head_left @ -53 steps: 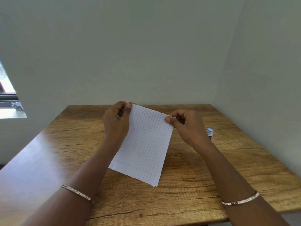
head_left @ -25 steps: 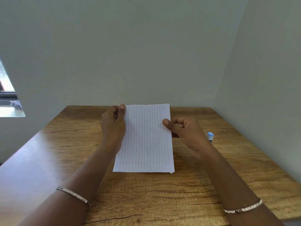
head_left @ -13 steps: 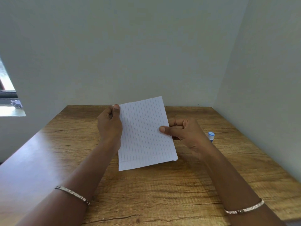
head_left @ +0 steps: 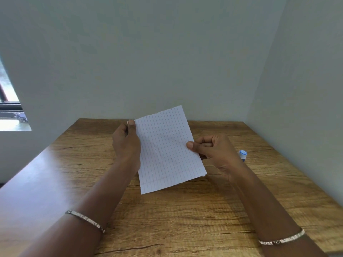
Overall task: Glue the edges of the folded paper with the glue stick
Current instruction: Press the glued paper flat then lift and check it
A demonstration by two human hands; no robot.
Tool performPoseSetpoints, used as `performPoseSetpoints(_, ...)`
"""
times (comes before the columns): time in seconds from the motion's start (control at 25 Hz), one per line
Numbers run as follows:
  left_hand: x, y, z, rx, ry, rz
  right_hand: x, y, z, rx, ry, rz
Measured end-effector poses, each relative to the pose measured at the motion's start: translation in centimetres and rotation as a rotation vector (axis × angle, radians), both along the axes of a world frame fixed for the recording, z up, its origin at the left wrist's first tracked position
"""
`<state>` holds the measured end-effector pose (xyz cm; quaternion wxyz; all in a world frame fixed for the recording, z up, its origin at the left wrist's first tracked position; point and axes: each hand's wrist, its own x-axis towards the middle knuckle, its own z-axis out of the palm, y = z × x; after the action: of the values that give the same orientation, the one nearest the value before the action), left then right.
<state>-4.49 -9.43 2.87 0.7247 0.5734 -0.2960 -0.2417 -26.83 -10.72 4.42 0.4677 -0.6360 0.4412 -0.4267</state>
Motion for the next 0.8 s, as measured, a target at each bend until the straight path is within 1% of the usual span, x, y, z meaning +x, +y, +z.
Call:
performPoseSetpoints(0.16, 0.4, -0.1, 0.0, 0.025, 0.068, 0.055, 0.0, 0.0, 0.1, 0.013, 0.017, 0.007)
performPoseSetpoints(0.24, 0.5, -0.1, 0.0, 0.033, 0.102, 0.054, 0.0, 0.0, 0.0, -0.006, 0.047, -0.036)
performPoseSetpoints(0.32, 0.4, -0.1, -0.1, 0.043, 0.082, 0.054, 0.0, -0.1, -0.1, -0.036, 0.068, -0.089)
performPoseSetpoints(0.4, 0.2, 0.2, 0.3, 0.035, -0.011, 0.113, 0.0, -0.1, -0.1, -0.051, 0.083, -0.119)
performPoseSetpoints(0.44, 0.1, 0.5, 0.5, 0.031, -0.143, 0.174, 0.1, -0.2, -0.1, -0.069, 0.114, -0.128)
performPoseSetpoints(0.56, 0.1, 1.3, 1.1, -0.02, -0.777, 0.4, 0.3, -0.3, -0.2, -0.213, 0.261, -0.175)
performPoseSetpoints(0.6, -0.1, 1.5, 1.4, -0.047, -0.934, 0.431, 0.4, -0.4, -0.3, -0.266, 0.286, -0.181)
performPoseSetpoints(0.68, -0.7, 1.7, 1.6, -0.112, -1.165, 0.425, 0.6, -0.3, -0.3, -0.36, 0.318, -0.172)
performPoseSetpoints(0.8, -2.0, 1.6, 1.5, -0.184, -1.48, 0.31, 0.9, -0.1, -0.3, -0.476, 0.348, -0.116)
